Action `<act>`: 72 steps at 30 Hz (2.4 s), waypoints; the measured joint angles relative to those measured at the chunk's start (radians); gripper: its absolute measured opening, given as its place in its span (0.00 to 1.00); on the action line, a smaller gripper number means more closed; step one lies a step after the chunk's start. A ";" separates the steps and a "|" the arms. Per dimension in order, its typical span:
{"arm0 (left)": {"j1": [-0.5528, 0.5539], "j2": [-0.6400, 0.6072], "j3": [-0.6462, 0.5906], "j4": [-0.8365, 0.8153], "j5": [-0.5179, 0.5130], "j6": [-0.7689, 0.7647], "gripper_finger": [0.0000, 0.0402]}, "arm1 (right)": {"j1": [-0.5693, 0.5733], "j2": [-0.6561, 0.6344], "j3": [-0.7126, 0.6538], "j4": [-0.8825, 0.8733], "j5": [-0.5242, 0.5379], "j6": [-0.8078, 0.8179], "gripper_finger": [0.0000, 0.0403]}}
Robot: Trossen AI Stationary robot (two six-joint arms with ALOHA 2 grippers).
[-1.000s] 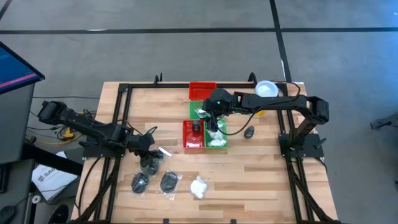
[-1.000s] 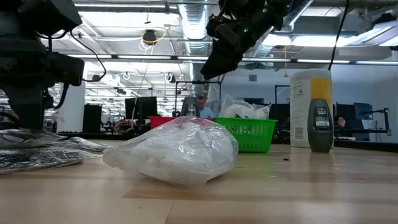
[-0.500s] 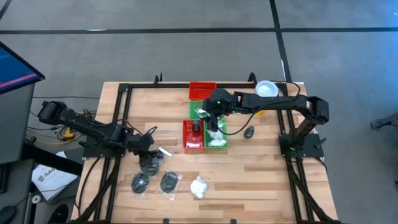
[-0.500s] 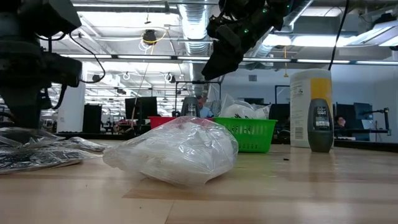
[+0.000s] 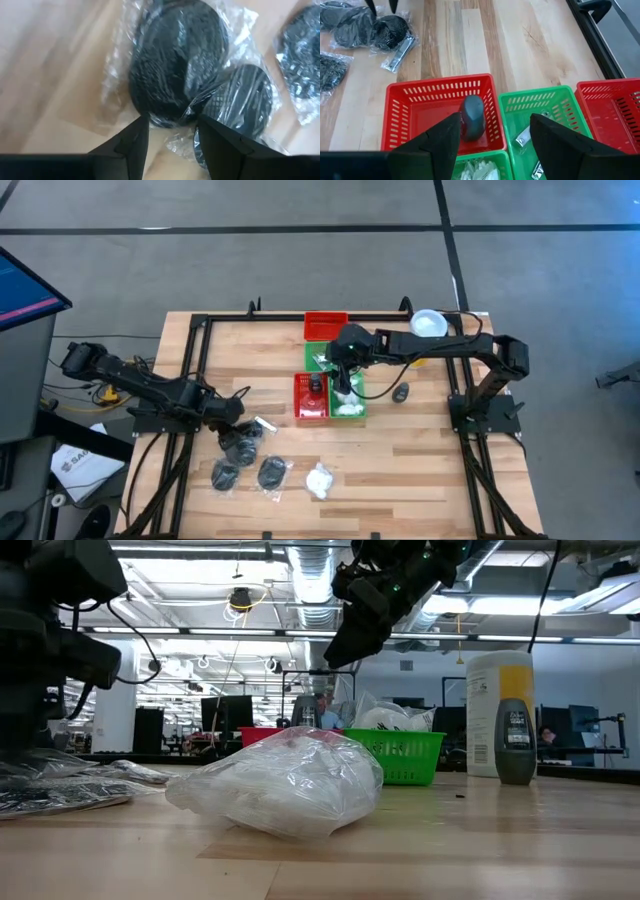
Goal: Pick & Place Travel size toiletries
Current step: Put the black hairbrush into the top red bin
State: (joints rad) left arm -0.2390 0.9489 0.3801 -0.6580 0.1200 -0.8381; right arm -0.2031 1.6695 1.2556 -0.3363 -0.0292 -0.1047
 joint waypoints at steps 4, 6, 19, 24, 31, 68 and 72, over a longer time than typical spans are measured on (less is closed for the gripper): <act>0.000 0.000 0.000 0.002 0.053 -0.016 0.40 | 0.000 0.000 0.000 0.000 0.000 0.000 0.56; 0.000 0.000 0.000 0.003 0.075 -0.017 0.40 | 0.000 0.000 0.000 0.000 0.000 0.000 0.56; -0.002 0.000 0.000 0.025 0.161 -0.011 0.02 | 0.000 0.000 0.000 -0.001 0.000 0.000 0.56; -0.014 0.000 0.000 0.031 0.161 -0.009 0.00 | 0.000 0.000 0.000 -0.001 0.000 -0.001 0.56; -0.017 0.000 0.000 0.037 0.160 -0.009 0.00 | 0.000 0.000 0.000 -0.001 0.000 -0.003 0.56; -0.016 0.000 0.000 0.013 0.140 -0.096 0.37 | 0.000 0.000 0.000 -0.027 0.000 0.000 0.56; -0.017 0.000 -0.036 0.060 0.140 -0.141 0.37 | 0.000 0.000 0.000 -0.033 0.000 0.000 0.56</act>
State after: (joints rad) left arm -0.2563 0.9490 0.3442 -0.5981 0.2598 -0.9790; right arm -0.2031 1.6699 1.2556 -0.3697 -0.0292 -0.1047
